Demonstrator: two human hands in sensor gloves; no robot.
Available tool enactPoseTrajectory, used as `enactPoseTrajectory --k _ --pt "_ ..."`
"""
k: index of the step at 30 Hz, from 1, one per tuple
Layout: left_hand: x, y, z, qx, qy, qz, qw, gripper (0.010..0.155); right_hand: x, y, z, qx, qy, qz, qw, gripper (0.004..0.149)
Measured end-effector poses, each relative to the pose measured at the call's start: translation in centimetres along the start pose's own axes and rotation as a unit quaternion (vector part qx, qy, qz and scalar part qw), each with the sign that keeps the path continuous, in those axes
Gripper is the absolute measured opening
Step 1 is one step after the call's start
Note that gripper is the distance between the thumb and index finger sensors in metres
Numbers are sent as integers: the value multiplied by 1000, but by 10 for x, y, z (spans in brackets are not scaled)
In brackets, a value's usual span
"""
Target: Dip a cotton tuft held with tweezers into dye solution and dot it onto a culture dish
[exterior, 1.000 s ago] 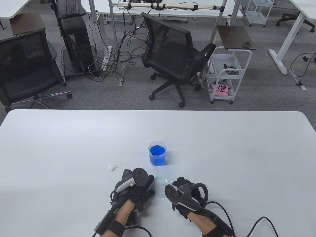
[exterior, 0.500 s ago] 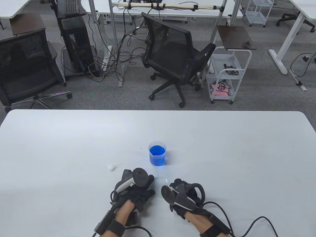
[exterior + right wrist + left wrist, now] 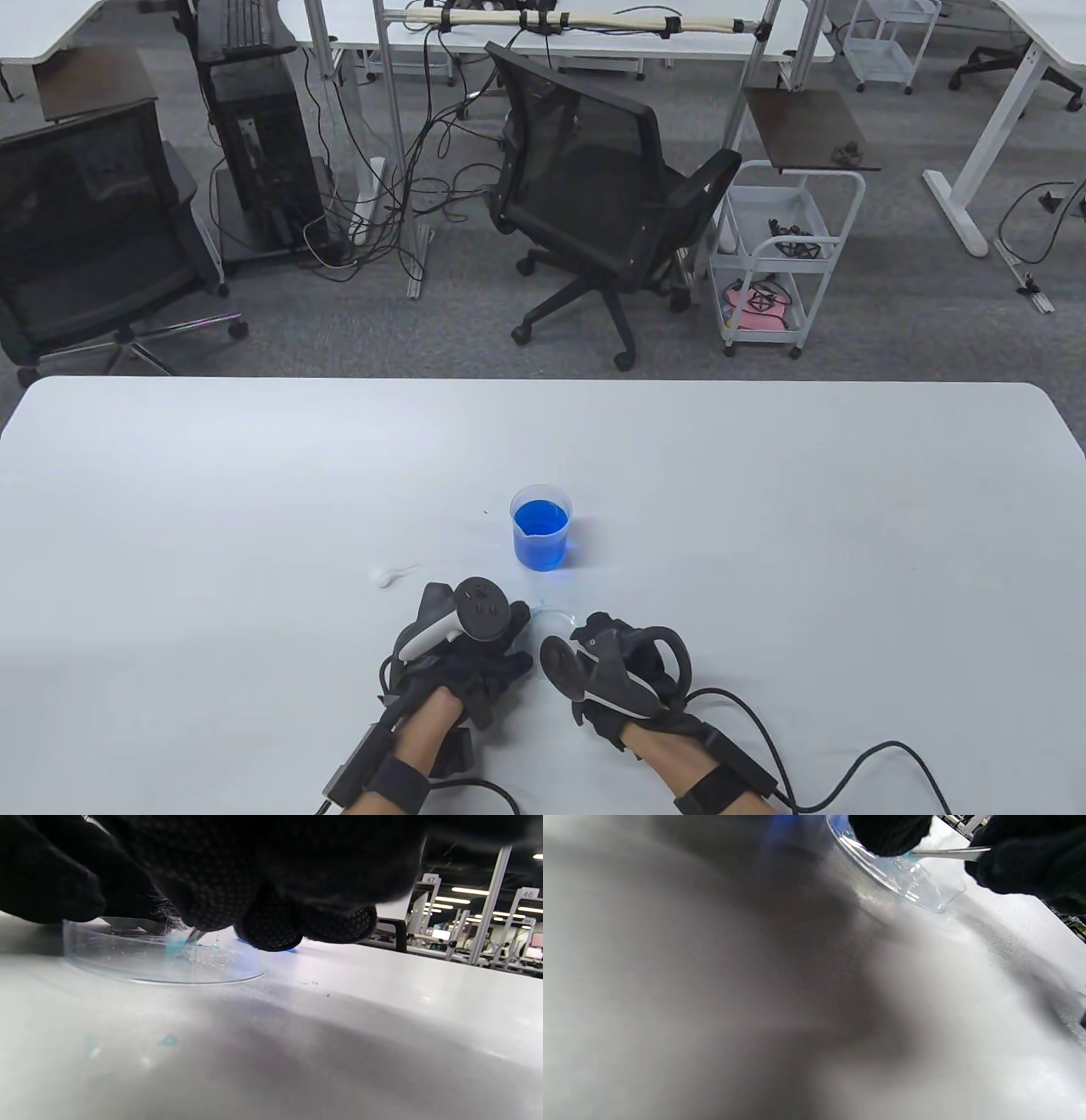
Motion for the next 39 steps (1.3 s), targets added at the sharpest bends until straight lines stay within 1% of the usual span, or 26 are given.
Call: enactPoseTrajectory --k 6,8,10,12,21,27,33,36,39 --pt "0 0 0 0 -1 0 1000 70 -1 -2 -4 -6 6 -4 1000 41" --pt "0 0 0 0 0 -2 1000 70 -7 -10 -6 -25 18 -16 999 41" --pt "0 0 0 -1 -1 -2 1000 70 -12 -17 -7 -34 29 -28 999 41" --pt "0 0 -1 -1 -1 -2 1000 70 -14 -19 -8 -35 33 -32 998 41" --pt "1 -1 -1 -2 -1 -2 1000 70 3 3 -9 -1 9 2 1000 41" --pt "1 -1 -1 -2 -1 -2 1000 70 2 1 -10 -10 12 6 1000 41" --pt "1 -1 -1 -2 -1 -2 1000 70 -15 -15 -13 -37 42 -18 998 41" --pt "1 -1 -1 -2 -1 -3 1000 70 -16 -13 -13 -35 41 -14 998 41" --pt "1 -1 -1 -2 -2 -1 1000 70 -10 -6 -14 -21 32 -3 999 41"
Point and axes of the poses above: the tracker on the back of each hand, its own x axis roughly to the thumb side, its own z axis roughly from the fingertips to the wrist, y = z × x, the point moved 4 cm from there along -z, roughly from the wrist to the fingertips, and after that the axes turned 14 degrees about z, right-handed, at the moved point
